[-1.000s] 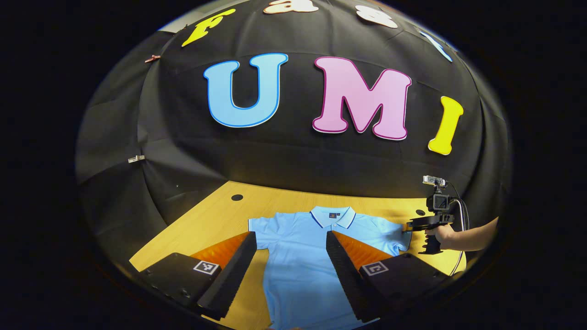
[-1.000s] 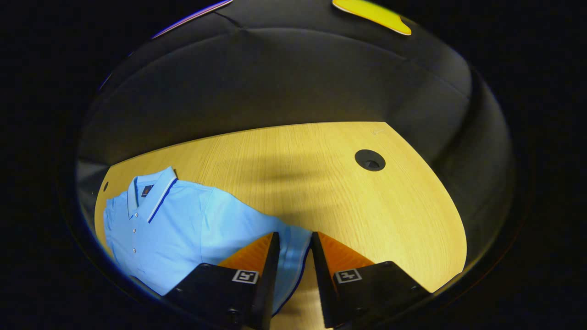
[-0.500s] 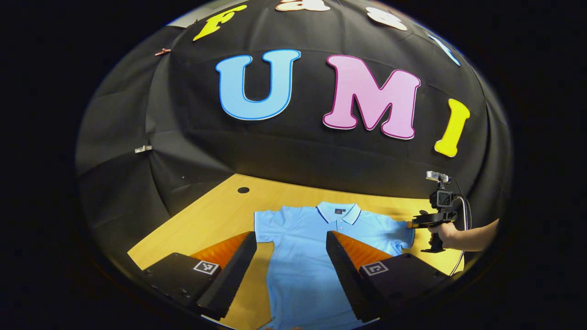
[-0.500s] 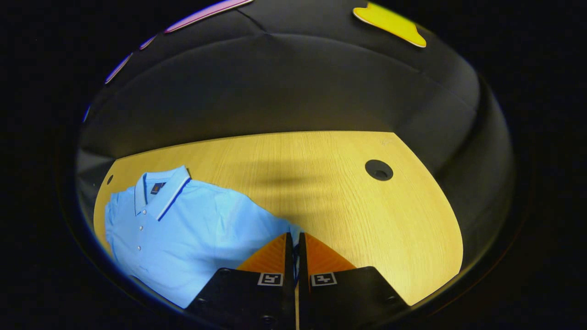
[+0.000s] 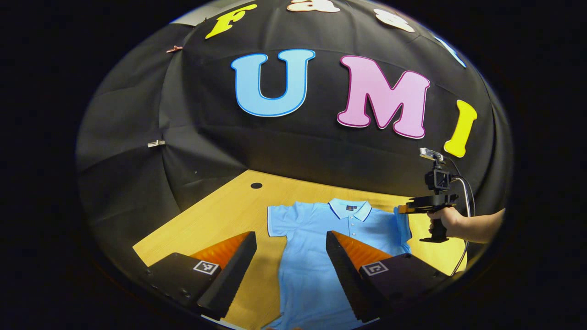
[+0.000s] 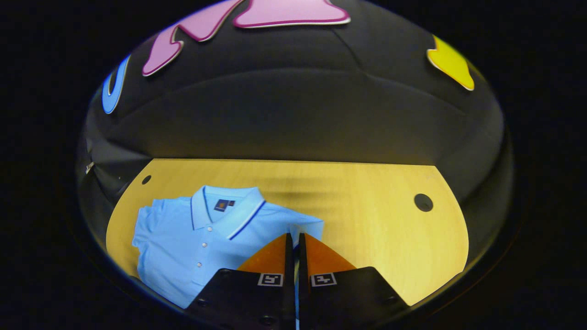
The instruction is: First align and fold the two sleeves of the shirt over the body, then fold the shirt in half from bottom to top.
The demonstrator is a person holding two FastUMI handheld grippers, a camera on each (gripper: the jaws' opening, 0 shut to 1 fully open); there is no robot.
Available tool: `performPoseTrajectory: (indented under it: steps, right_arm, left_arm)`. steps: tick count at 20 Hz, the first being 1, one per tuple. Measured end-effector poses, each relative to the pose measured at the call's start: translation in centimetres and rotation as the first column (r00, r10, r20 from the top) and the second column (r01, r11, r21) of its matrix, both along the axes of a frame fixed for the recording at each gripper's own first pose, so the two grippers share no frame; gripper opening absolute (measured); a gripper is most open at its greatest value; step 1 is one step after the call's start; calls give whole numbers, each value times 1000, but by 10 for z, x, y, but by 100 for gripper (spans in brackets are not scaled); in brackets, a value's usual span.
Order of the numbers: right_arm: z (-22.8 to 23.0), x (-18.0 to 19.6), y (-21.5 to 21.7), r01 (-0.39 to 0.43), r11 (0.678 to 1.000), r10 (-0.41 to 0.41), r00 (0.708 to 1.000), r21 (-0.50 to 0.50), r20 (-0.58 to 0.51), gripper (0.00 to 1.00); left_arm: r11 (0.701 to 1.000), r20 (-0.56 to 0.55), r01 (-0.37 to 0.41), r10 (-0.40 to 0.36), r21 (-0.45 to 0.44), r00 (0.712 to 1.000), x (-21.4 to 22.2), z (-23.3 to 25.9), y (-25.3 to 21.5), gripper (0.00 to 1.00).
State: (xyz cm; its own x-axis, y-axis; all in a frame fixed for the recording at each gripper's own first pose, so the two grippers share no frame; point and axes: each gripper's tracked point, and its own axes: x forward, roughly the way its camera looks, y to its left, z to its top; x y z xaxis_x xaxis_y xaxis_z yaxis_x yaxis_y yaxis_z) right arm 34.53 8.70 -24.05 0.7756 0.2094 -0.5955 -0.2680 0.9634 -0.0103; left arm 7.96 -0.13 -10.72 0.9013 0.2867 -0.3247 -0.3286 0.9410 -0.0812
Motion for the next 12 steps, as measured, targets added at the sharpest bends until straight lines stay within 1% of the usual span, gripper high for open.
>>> performPoseTrajectory:
  steps: [3, 5, 7, 8, 9, 11, 12]
  right_arm:
    - [-16, -11, 38, -67, 997, 67, 998, -35, -19, 7]
    - [-29, -20, 62, -103, 994, 101, 994, -37, -45, 7]
    - [-39, -31, 85, -134, 991, 133, 988, -4, -82, 17]
    - [-40, -36, 95, -154, 988, 155, 984, 22, -87, 20]
    - [-38, -39, 103, -173, 984, 175, 981, 33, -80, 22]
    - [-28, -43, 106, -208, 978, 209, 977, 29, -40, 22]
    - [-24, -47, 110, -227, 973, 228, 973, 32, -34, 36]
  left_arm:
    - [1000, 0, -15, 15, 5, 1000, -2, -3, 8, 97]
    - [1000, -1, -28, 28, 7, 1000, -4, -6, 14, 97]
    - [999, -8, -32, 32, -7, 999, -1, -12, 19, 97]
    - [999, -14, -23, 23, -27, 1000, 2, -17, 20, 97]
    - [998, -16, -6, 5, -56, 1000, 4, -22, 18, 97]
    - [997, -8, 1, -1, -81, 1000, 14, -30, 26, 97]
    - [997, -14, 3, -4, -78, 1000, 20, -34, 32, 97]
